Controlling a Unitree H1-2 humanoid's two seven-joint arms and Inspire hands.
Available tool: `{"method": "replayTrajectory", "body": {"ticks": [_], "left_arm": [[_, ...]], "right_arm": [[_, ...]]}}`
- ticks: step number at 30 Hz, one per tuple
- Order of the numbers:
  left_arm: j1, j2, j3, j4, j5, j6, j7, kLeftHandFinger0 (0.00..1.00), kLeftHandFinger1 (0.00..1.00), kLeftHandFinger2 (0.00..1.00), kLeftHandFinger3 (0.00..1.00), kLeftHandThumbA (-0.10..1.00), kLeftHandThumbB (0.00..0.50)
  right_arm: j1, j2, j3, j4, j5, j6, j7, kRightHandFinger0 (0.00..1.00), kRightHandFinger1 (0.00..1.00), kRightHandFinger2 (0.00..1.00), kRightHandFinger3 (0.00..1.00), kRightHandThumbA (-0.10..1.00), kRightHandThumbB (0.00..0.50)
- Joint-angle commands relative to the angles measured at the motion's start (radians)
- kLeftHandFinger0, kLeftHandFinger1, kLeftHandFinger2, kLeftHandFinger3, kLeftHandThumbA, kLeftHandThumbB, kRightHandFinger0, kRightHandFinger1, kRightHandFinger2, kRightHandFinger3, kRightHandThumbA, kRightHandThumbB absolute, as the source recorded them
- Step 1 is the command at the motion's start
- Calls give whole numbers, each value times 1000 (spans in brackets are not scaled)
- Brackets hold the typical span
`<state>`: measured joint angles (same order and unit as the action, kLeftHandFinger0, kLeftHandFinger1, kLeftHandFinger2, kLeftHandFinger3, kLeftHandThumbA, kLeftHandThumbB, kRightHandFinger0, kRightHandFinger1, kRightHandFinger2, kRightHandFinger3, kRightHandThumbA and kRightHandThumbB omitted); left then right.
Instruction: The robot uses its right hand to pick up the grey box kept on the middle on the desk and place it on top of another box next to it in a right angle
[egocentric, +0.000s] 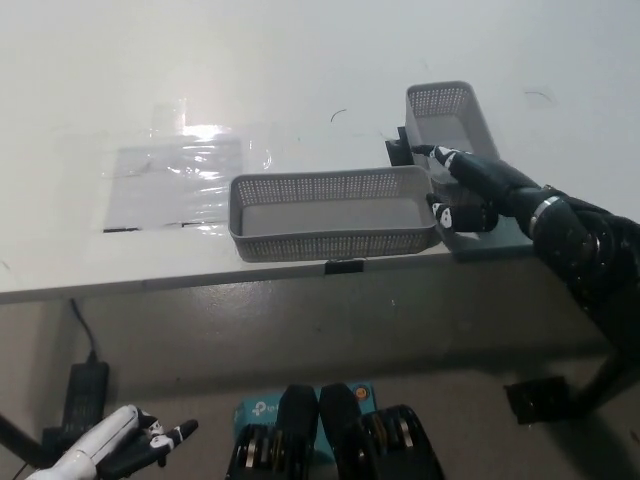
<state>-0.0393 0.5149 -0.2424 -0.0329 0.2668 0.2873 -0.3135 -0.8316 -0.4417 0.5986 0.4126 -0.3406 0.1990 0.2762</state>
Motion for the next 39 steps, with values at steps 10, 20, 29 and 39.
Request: {"method": "replayTrajectory", "body": {"ticks": [10,20,29,39], "left_arm": [[10,4,38,-22,-7,0,-13,56,0,21,233,864,173],[6,2,35,-17,10,-17,-5,65,0,7,205,927,213],[-2,7,41,-21,5,-15,-10,33,0,3,194,878,179],[1,17,42,-43,11,-9,-14,20,0,4,181,870,177]], "right_arm": [[-16,-72,-11,7,-111,-129,91,1000,1000,1000,1000,316,244],[-9,-37,-25,16,-131,-167,102,1000,1000,1000,1000,218,214],[-80,-29,131,52,-360,-152,184,584,759,843,1000,159,159],[-203,-35,395,113,-722,-18,313,0,0,230,1000,-100,119]]}}
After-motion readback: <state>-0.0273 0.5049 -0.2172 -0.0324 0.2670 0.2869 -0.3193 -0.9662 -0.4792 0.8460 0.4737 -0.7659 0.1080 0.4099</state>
